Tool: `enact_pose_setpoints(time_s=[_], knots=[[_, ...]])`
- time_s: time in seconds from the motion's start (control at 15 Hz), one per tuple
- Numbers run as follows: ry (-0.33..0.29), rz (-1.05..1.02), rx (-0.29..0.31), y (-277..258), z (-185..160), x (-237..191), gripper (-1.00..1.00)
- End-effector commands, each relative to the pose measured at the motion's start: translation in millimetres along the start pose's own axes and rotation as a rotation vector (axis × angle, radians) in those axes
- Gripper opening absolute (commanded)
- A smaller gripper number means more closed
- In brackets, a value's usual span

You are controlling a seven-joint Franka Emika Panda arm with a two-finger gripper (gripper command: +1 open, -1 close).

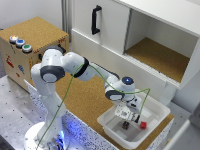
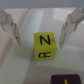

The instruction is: Put the yellow object on the table

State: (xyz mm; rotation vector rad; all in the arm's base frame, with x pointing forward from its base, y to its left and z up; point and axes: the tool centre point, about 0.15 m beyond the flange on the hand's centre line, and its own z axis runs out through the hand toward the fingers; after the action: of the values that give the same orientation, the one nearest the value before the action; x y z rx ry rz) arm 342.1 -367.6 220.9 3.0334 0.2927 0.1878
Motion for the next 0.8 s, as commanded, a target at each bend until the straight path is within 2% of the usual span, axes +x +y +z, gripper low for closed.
enact_pose_setpoints(time_s=[0.0, 0.2, 0.33, 0.73], knots=[[-0.030, 0.016, 0.088, 23.3, 34.0, 7.1, -1.00], [-0.053, 0.086, 0.057, 20.9, 20.6, 3.8, -1.00], [-0.013, 0.142, 0.040, 15.1, -12.7, 6.3, -1.00], [0.263, 0.254, -0.022, -54.2, -165.6, 31.1, -1.00]])
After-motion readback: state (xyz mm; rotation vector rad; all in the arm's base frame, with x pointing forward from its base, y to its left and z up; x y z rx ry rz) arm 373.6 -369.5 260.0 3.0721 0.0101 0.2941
